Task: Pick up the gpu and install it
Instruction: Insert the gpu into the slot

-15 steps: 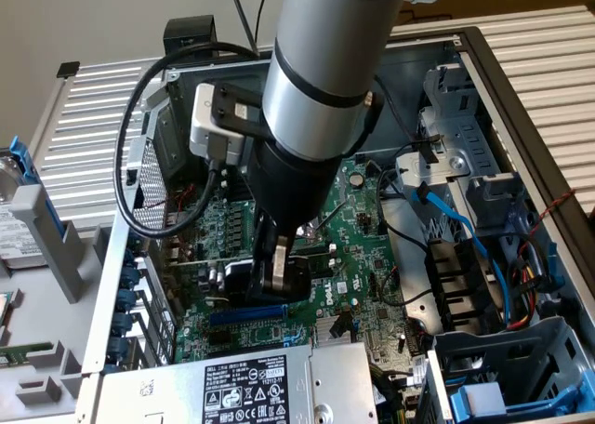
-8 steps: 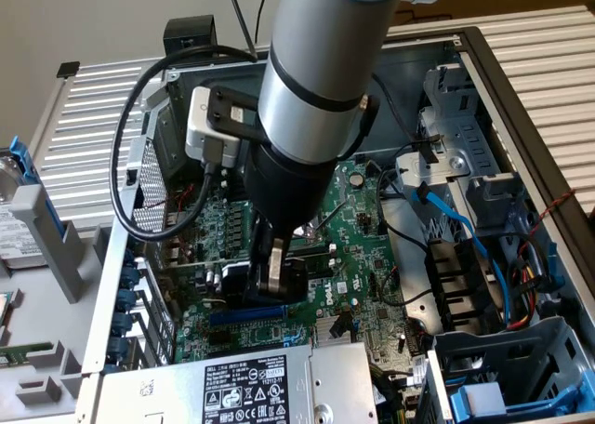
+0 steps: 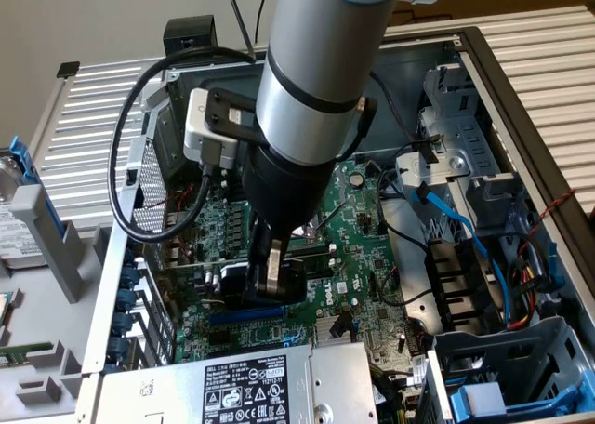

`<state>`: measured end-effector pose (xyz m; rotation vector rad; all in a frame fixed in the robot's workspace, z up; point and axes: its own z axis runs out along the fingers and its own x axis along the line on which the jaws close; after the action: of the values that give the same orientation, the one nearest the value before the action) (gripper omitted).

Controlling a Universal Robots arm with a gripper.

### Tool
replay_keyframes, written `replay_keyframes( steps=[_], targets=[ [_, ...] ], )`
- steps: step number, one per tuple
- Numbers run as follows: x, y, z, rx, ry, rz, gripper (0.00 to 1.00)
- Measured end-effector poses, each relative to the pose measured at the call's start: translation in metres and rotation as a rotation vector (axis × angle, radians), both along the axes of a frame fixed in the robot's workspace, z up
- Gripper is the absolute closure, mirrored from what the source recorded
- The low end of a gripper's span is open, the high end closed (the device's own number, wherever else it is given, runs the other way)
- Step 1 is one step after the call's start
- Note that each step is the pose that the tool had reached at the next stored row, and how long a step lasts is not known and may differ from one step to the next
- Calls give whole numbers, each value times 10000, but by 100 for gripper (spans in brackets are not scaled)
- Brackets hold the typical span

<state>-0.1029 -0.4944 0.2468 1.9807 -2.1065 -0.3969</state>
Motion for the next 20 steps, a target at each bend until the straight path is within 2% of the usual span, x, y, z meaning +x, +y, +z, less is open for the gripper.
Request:
replay_keyframes(
  steps=[17,20],
  targets=[
    [-12,3,-21,-1,-1,-128,71],
    [-12,2,-21,-2,43,-128,71]
  ],
)
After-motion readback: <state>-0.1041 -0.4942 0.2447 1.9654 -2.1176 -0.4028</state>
